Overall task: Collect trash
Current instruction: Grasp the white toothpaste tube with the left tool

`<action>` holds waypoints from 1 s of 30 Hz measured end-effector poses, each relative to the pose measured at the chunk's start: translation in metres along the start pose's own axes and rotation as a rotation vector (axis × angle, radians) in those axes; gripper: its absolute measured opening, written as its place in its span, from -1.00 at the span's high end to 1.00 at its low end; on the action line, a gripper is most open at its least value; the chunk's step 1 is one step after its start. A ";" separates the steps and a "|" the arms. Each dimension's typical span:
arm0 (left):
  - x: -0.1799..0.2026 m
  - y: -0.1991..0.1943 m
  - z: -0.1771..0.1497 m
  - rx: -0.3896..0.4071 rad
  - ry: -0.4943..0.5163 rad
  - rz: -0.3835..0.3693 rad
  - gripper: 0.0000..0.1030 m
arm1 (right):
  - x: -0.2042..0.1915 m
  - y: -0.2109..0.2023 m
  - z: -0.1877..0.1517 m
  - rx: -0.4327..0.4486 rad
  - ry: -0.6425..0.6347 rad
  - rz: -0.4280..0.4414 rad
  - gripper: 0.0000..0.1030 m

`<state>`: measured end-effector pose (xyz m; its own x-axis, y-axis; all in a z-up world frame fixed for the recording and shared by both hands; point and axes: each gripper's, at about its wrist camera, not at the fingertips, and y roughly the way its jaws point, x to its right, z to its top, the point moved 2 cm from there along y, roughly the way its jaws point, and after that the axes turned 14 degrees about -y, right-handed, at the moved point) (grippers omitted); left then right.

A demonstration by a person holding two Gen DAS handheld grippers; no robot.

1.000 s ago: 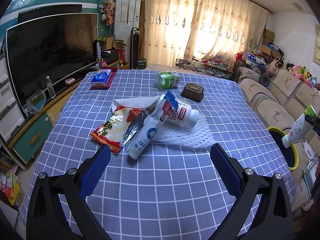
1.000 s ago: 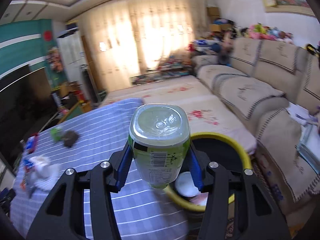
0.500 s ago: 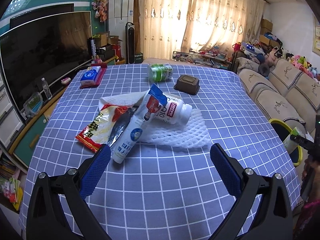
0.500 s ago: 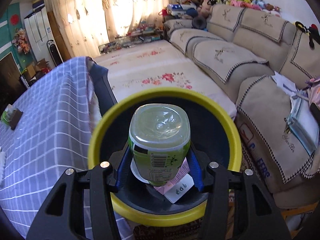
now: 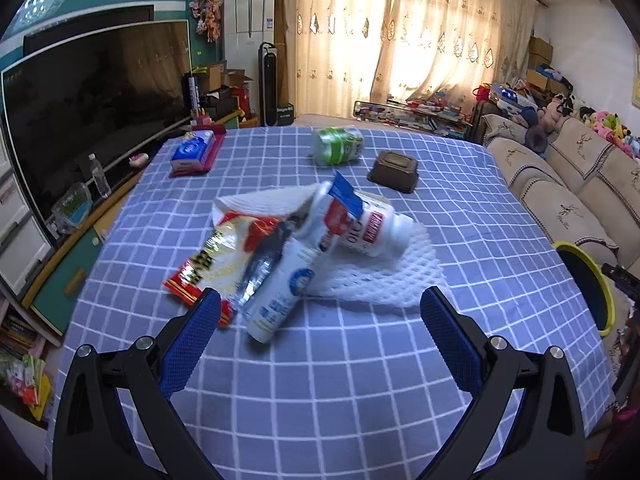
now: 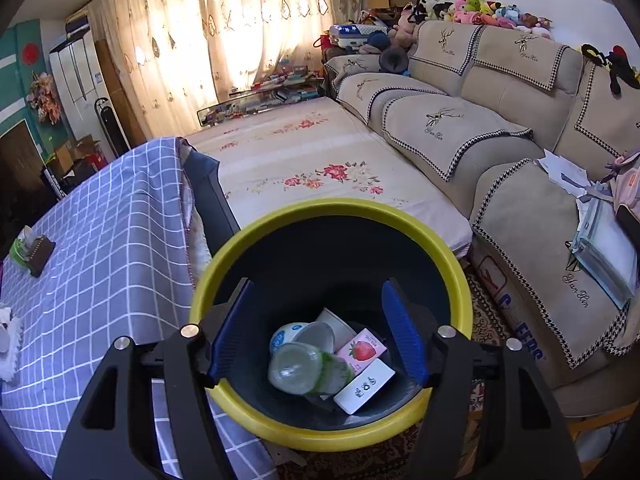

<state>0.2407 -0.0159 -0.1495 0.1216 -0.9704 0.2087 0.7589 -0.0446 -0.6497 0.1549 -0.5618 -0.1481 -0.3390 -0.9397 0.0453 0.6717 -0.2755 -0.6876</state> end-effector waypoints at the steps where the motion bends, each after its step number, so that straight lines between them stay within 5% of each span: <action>1: -0.002 0.001 0.003 0.009 0.007 0.009 -0.90 | -0.001 -0.001 0.000 0.003 -0.001 0.002 -0.23; 6: -0.004 0.010 0.017 0.027 0.044 0.023 -0.89 | -0.005 -0.002 0.002 0.004 -0.005 0.012 -0.23; 13: -0.005 0.038 0.026 -0.030 0.082 0.004 -0.42 | -0.006 0.003 0.003 -0.011 -0.006 0.015 -0.23; 24: 0.004 0.063 0.028 -0.068 0.135 -0.016 -0.03 | -0.014 0.016 0.001 -0.035 -0.016 0.025 -0.23; 30: 0.004 0.072 0.029 -0.095 0.131 -0.029 0.34 | -0.015 0.017 0.002 -0.035 -0.014 0.025 -0.23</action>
<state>0.3139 -0.0160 -0.1742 0.0115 -0.9907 0.1357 0.6963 -0.0894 -0.7122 0.1731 -0.5528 -0.1587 -0.3127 -0.9491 0.0377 0.6565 -0.2447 -0.7136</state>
